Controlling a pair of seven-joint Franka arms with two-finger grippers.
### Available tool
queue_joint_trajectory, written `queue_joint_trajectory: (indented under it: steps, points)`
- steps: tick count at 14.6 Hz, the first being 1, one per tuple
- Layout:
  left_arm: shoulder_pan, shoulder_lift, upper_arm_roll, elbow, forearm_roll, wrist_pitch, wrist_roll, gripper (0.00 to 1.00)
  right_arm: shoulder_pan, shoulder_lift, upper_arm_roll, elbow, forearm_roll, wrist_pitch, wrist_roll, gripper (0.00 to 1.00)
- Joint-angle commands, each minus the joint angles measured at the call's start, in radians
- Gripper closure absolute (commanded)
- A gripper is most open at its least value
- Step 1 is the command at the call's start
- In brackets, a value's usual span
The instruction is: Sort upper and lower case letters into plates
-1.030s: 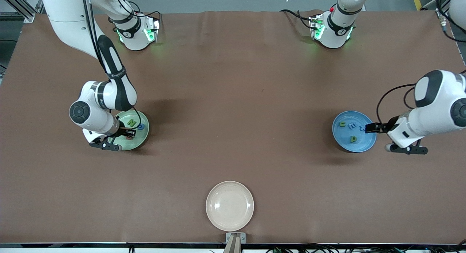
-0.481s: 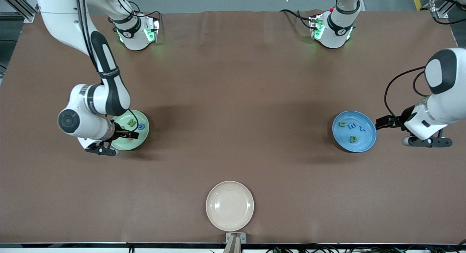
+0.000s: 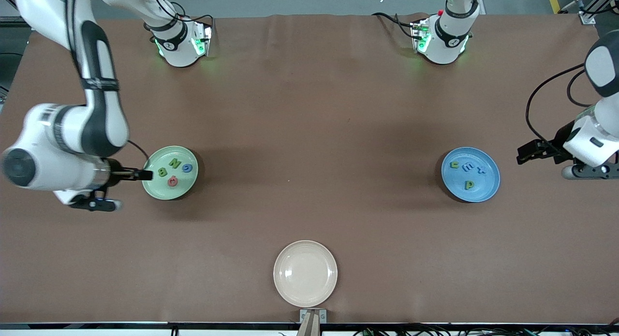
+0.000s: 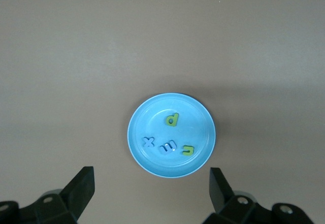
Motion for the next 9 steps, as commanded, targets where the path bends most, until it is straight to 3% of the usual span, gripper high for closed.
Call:
queue_joint_trajectory:
  steps: [1, 5, 9]
  points:
    - [-0.049, -0.06, 0.06, -0.022, -0.022, -0.021, 0.018, 0.01, -0.013, 0.0, -0.025, 0.132, -0.056, -0.101, -0.055, 0.0]
    - [-0.052, -0.09, 0.064, -0.018, -0.028, -0.021, 0.016, 0.0, -0.021, -0.025, -0.056, 0.238, -0.059, -0.225, -0.06, 0.0]
    - [-0.038, -0.119, 0.061, -0.01, -0.028, -0.023, 0.016, 0.0, -0.022, -0.094, -0.057, 0.252, -0.063, -0.287, -0.061, 0.0]
